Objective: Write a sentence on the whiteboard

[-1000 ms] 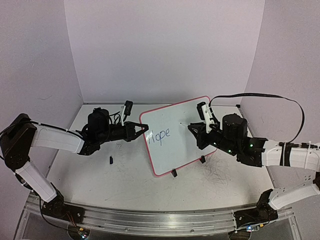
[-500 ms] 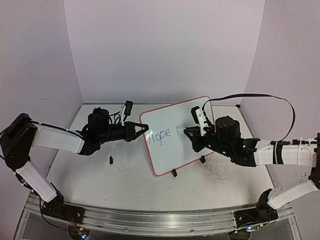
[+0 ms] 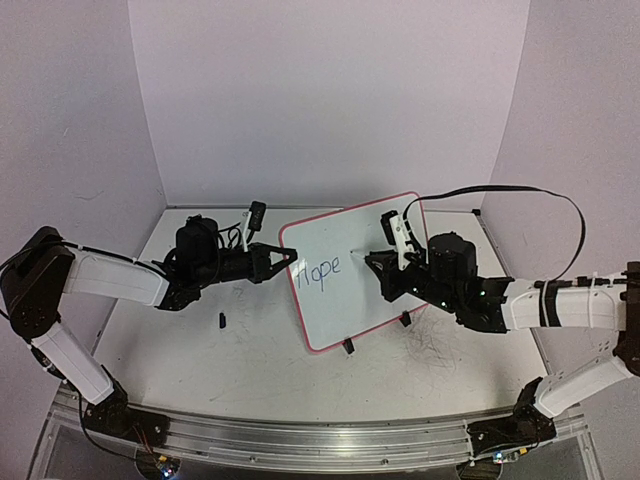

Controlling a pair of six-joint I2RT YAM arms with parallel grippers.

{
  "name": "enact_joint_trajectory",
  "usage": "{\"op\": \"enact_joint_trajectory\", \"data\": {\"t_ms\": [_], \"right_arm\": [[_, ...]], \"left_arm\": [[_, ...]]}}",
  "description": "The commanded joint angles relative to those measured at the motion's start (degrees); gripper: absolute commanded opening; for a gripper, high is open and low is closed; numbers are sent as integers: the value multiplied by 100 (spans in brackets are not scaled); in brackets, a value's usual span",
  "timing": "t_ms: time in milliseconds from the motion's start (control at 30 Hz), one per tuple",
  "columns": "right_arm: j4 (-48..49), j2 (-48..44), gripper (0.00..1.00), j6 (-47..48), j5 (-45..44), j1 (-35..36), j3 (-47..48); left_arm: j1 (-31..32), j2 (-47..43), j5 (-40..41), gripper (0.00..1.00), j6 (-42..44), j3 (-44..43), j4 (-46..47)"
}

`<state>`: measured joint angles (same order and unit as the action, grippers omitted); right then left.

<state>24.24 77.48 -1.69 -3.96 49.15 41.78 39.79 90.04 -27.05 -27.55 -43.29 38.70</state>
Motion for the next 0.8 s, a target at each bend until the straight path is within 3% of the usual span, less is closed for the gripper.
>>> {"op": "enact_joint_trajectory", "data": {"t_ms": [0,767], "right_arm": [[364,42,0,-69,-147,-30,190],[402,190,0,-111,-287,-64,217]], "left_arm": [[-15,52,127,0,426,9,-20],[-15,65,130,0,449,-35,-18]]}}
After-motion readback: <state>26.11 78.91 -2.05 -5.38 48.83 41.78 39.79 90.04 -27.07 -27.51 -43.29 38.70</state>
